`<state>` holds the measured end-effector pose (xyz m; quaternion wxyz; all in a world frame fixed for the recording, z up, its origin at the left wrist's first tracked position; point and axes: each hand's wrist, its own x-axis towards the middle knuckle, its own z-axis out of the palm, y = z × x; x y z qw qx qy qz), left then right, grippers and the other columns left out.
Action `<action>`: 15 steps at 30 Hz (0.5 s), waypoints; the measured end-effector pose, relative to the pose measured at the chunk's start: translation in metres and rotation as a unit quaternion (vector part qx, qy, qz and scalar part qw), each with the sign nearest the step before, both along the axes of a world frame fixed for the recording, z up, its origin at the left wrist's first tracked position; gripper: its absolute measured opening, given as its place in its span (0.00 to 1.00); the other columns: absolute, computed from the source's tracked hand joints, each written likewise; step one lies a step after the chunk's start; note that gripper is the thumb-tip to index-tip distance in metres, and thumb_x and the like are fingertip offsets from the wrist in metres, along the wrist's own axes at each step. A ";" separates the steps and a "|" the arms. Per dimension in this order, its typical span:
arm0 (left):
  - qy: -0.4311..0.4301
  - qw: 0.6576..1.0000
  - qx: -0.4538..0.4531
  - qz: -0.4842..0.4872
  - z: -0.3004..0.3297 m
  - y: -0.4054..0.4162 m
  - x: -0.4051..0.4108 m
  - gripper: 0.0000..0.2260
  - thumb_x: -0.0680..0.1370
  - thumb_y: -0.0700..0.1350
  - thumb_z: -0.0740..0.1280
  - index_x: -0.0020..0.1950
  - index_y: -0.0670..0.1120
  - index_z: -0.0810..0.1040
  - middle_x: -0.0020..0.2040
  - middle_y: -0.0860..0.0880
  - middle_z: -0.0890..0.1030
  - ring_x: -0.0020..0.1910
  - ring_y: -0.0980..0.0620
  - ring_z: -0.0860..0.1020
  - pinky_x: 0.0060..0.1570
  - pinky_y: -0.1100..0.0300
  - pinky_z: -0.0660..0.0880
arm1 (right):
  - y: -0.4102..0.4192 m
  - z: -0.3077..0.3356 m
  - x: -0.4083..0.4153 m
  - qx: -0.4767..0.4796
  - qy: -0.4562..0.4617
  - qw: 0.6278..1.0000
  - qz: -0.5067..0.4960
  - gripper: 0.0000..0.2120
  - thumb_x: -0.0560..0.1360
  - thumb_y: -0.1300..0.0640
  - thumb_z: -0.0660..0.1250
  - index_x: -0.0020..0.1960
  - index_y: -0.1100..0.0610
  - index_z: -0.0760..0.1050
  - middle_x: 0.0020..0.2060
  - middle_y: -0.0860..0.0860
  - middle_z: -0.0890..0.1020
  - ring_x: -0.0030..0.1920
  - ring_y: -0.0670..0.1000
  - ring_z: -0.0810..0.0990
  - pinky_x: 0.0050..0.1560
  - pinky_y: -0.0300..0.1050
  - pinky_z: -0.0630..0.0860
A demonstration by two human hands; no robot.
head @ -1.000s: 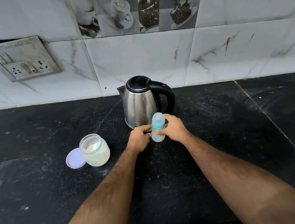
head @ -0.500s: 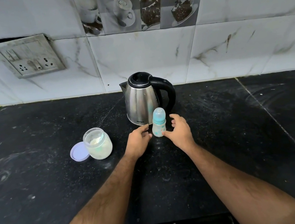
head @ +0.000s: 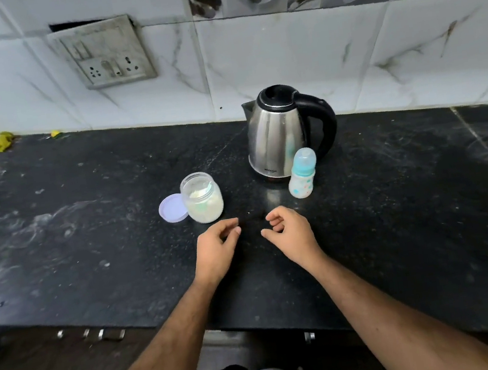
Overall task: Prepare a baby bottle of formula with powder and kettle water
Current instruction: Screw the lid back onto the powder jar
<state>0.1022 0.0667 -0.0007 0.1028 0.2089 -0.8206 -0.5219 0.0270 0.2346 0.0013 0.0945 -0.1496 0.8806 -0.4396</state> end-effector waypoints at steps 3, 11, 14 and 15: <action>0.005 0.999 -0.001 0.050 0.000 -0.029 0.016 0.09 0.77 0.40 0.71 0.56 0.46 0.83 0.48 0.55 0.85 0.47 0.63 0.82 0.57 0.55 0.79 | -0.028 0.000 0.004 -0.009 -0.018 1.000 0.017 0.15 0.70 0.57 0.77 0.54 0.54 0.77 0.49 0.49 0.80 0.44 0.45 0.79 0.50 0.42 0.80; -0.030 0.996 -0.002 0.084 0.017 -0.115 0.008 0.14 0.75 0.40 0.74 0.60 0.43 0.80 0.54 0.53 0.82 0.51 0.57 0.81 0.61 0.52 0.77 | -0.101 0.011 -0.008 -0.001 -0.065 0.997 0.028 0.38 0.66 0.57 0.80 0.71 0.53 0.66 0.65 0.53 0.75 0.61 0.51 0.76 0.62 0.47 0.75; -0.054 0.998 0.002 0.012 0.021 -0.138 -0.009 0.26 0.72 0.44 0.78 0.68 0.45 0.75 0.61 0.54 0.79 0.56 0.55 0.80 0.62 0.56 0.76 | -0.118 0.013 -0.015 -0.001 -0.075 0.997 0.032 0.40 0.64 0.59 0.80 0.71 0.53 0.65 0.67 0.52 0.74 0.63 0.52 0.75 0.59 0.44 0.72; -0.064 0.998 -0.003 -0.012 0.021 -0.143 -0.015 0.31 0.70 0.46 0.79 0.71 0.46 0.73 0.63 0.55 0.78 0.58 0.56 0.78 0.62 0.57 0.74 | -0.122 0.013 -0.018 -0.001 -0.075 0.997 0.034 0.39 0.64 0.59 0.79 0.70 0.53 0.65 0.66 0.51 0.75 0.63 0.52 0.75 0.57 0.43 0.71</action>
